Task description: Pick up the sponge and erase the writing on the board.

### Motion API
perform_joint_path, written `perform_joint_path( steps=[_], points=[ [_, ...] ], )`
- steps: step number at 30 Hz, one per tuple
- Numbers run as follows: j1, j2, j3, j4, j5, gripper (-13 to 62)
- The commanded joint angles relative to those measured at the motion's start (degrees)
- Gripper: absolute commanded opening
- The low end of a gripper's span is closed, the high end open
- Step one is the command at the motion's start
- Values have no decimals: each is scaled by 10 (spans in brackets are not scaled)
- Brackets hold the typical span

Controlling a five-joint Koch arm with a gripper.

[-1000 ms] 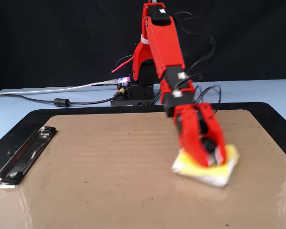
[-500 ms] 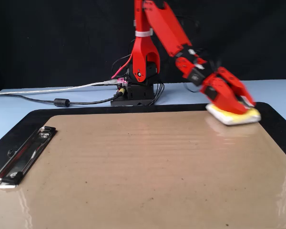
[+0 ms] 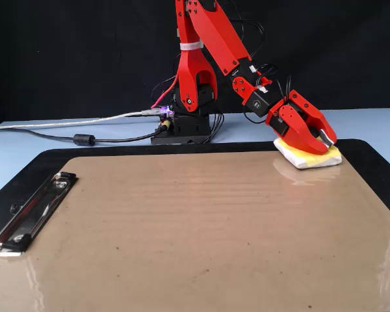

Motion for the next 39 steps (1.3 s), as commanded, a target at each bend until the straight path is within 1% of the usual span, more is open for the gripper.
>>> perform_joint_path(
  steps=[1, 2, 3, 4, 5, 11, 16, 18, 20, 21, 23, 25, 29, 30, 32, 34, 35, 37, 39],
  points=[
    [0, 2, -6, -4, 11, 33],
    [-1, 3, -8, -5, 12, 111],
    [-3, 5, -10, -6, 18, 214],
    [-4, 11, -12, -6, 26, 268],
    [-4, 20, -18, -6, 38, 295],
    [2, 91, -21, -4, 52, 318],
    [5, 200, -21, 3, 50, 327],
    [25, 246, -16, 9, 53, 326],
    [63, 298, 18, 64, 68, 325],
    [78, 333, 33, 101, 83, 325],
    [113, 438, 59, 221, 145, 325],
    [162, 437, 47, 399, 214, 325],
    [265, 439, -77, 705, 265, 324],
    [292, 439, -113, 809, 290, 325],
    [334, 438, -143, 952, 308, 326],
    [381, 438, -146, 1018, 308, 326],
    [423, 438, -145, 1046, 309, 326],
    [493, 436, -127, 1066, 308, 327],
    [568, 428, -74, 1058, 305, 330]
  ],
)
